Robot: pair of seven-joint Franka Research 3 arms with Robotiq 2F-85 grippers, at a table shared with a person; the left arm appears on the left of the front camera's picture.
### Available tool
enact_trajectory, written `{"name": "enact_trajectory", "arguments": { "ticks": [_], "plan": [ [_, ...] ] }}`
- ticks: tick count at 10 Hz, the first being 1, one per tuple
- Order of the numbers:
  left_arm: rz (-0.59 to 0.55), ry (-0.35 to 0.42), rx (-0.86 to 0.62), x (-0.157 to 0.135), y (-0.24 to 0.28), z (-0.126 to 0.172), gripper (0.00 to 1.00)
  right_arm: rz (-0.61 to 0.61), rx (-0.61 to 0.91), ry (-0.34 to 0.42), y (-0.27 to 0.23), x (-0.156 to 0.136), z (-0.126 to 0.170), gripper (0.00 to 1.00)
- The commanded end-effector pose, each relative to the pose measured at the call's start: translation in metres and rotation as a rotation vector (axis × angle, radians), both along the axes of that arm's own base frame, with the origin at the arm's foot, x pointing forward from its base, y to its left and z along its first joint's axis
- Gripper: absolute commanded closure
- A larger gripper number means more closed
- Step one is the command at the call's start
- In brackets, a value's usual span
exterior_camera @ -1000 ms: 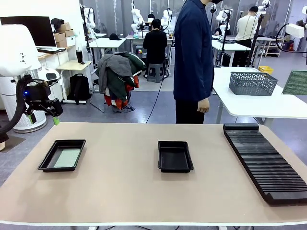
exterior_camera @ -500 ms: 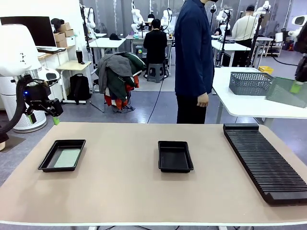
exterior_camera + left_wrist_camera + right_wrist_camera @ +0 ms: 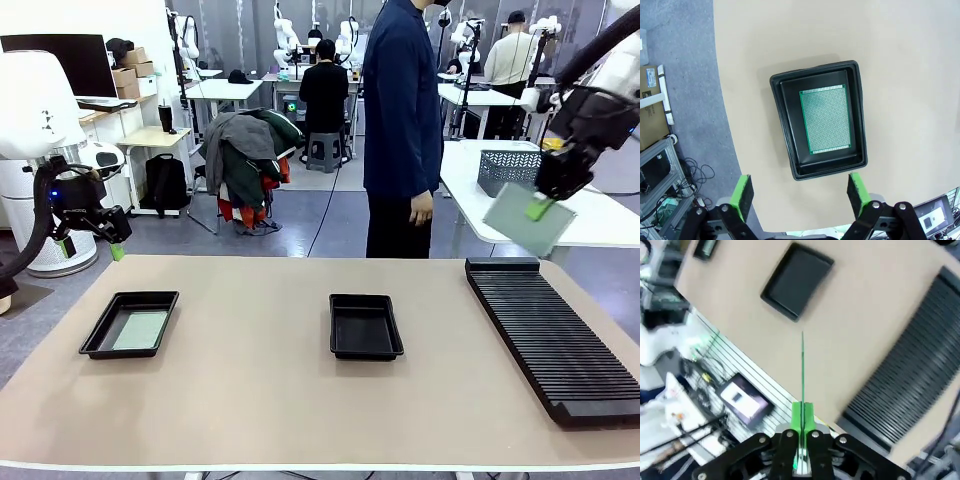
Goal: Inspect and transfer BCBs to ESD trays.
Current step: Pick up the Blank PCB from the PCB Rack and place it in the right ESD tray.
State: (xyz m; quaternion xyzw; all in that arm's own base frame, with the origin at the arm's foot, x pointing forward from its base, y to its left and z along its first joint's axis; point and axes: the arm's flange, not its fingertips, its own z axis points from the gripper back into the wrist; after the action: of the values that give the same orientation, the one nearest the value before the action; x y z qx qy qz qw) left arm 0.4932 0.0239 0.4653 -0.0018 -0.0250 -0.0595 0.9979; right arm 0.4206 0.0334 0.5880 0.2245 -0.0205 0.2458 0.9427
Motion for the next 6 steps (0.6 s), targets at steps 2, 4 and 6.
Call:
{"name": "enact_trajectory", "arguments": {
  "ticks": [2, 4, 6],
  "plan": [
    [-0.006, -0.008, -0.009, -0.001, 0.001, -0.003, 0.00, -0.136, 0.208, 0.035, 0.036, -0.005, -0.049, 0.98],
    [-0.006, -0.008, -0.009, -0.001, 0.001, -0.003, 0.00, -0.185, 0.300, 0.060, 0.055, 0.000, -0.085, 0.98],
    [-0.006, -0.008, -0.009, -0.001, 0.001, -0.003, 0.00, -0.262, 0.413, 0.077, 0.073, -0.001, -0.122, 0.98]
  ]
}}
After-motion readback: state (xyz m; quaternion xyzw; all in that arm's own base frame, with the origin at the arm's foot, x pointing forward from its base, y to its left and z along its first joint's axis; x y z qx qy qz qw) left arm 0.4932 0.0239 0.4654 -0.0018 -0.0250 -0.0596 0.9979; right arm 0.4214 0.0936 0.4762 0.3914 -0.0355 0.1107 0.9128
